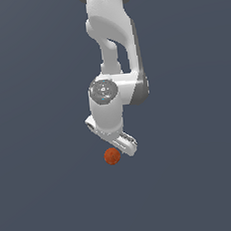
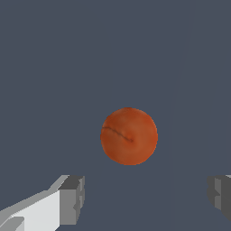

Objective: Pick up the object and move it to a goal position.

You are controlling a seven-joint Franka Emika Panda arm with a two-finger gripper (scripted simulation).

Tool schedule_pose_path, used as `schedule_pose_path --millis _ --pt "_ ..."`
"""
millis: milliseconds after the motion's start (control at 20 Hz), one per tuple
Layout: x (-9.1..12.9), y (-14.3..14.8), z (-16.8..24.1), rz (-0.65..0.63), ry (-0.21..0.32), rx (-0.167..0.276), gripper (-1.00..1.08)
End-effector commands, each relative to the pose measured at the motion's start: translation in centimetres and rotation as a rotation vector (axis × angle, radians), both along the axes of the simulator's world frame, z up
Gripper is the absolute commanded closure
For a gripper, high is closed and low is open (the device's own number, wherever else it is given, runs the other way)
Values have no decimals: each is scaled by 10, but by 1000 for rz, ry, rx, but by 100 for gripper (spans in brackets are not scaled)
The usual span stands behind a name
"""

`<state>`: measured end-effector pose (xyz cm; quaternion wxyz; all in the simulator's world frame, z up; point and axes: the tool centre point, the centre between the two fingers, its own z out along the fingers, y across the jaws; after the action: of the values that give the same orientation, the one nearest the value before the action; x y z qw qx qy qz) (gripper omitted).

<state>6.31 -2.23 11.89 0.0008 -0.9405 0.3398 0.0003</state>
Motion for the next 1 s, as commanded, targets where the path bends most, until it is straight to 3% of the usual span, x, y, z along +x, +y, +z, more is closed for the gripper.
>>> schedule_pose_path --millis 0,450,950 --pt "5 -3 -6 -69 0 0 -92" --pt "15 -9 -19 -227 0 -1 -92" --pt "17 -11 -23 -259 1 -2 -92"
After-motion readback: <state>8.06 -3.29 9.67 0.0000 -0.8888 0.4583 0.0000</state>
